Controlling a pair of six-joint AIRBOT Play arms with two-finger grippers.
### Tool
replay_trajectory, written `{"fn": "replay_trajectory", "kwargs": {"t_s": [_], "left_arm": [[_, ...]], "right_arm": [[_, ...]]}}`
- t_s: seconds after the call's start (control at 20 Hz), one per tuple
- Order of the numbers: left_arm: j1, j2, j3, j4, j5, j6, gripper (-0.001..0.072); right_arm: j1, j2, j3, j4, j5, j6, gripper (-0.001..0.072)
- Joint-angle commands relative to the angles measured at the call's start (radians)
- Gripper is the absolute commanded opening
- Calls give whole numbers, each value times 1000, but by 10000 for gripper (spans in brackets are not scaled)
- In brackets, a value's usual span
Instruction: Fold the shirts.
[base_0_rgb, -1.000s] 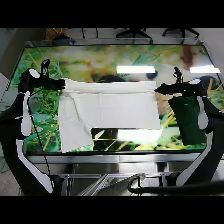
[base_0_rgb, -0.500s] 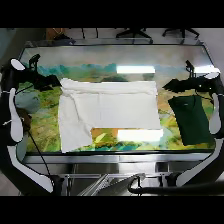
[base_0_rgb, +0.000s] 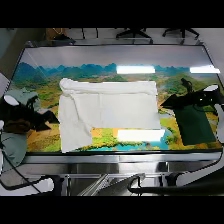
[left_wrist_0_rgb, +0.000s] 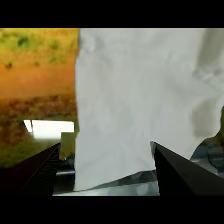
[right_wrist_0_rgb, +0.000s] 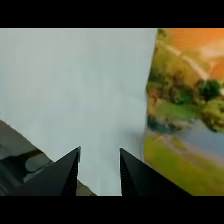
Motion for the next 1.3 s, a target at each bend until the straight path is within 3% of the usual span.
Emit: {"fn": "replay_trajectory", "kwargs": {"t_s": [0.0,0.25,0.4,0.5,0.55,0.8,0.95,1.25], "left_arm": [[27,137,-280,-3,154,-1,631],[-16,151,-411,-191,430,61,631],[-79,96,-412,-308,506,143,600],[-108,63,-360,-319,489,160,243],[-116,56,-327,-312,460,162,8],[-95,113,-195,-300,292,167,16],[-49,208,-158,-217,197,122,16],[-12,400,-231,-217,171,124,17]], "right_arm": [[0,32,-156,-2,-42,-15,297],[0,32,-184,5,-45,-29,297],[0,32,-184,4,-45,-29,306],[-2,32,-184,1,-45,-28,404],[-2,32,-184,1,-45,-27,400],[-2,32,-184,-93,-55,29,389],[-14,32,-184,-121,-53,58,388],[47,31,-251,-99,-35,57,374]]}}
